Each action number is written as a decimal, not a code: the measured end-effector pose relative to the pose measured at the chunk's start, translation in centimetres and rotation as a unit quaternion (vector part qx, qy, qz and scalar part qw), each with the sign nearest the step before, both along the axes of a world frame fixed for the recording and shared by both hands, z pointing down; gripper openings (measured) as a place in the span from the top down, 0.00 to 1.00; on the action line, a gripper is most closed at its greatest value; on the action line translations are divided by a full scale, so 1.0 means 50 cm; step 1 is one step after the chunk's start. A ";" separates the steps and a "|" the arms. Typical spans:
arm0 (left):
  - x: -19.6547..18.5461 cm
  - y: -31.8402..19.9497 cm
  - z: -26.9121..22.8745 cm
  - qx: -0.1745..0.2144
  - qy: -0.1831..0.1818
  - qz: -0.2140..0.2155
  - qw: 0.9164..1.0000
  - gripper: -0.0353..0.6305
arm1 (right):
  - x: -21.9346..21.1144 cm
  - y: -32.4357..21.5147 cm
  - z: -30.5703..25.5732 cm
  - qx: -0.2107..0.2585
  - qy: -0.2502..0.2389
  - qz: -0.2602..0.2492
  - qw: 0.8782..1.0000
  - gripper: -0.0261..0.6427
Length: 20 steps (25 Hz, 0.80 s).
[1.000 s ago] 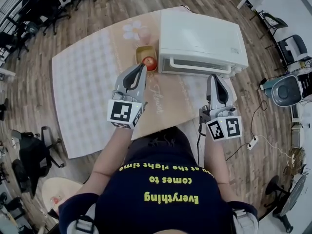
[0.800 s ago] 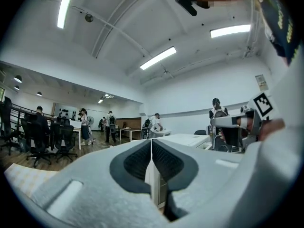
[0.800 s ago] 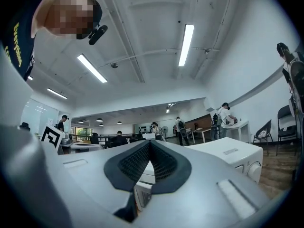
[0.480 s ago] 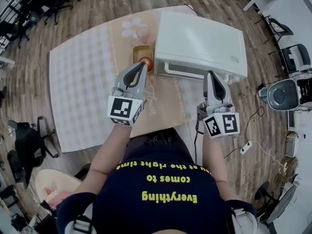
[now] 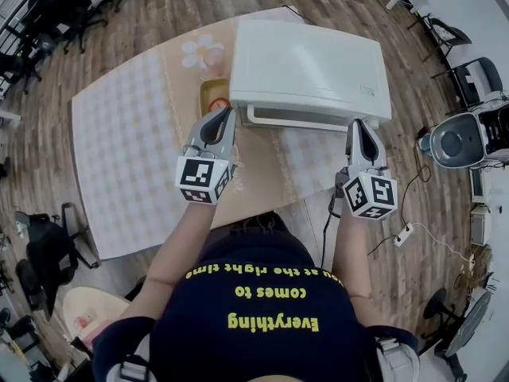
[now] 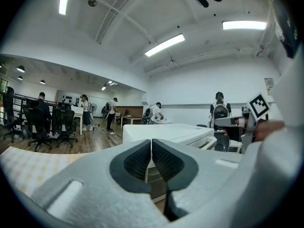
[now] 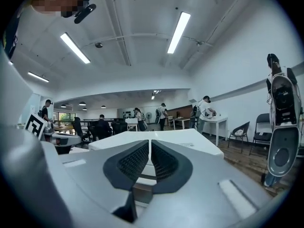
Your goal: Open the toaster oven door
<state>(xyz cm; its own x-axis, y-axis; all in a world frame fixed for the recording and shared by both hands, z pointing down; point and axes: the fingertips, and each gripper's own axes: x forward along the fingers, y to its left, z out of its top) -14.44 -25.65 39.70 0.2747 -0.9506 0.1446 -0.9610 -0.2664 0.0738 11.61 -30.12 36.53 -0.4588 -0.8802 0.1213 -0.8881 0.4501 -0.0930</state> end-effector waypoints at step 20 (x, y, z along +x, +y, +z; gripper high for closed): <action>0.044 -0.033 0.068 -0.040 -0.007 0.008 0.999 0.90 | 0.062 -0.063 0.127 -0.104 0.064 0.032 0.992 0.78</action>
<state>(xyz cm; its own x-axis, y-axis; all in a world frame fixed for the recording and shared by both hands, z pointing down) -12.23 -27.33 43.10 0.2877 -0.9313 0.2235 -0.9576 -0.2762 0.0817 14.72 -33.25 42.88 -0.3713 -0.8569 0.3577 -0.9250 0.3748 -0.0623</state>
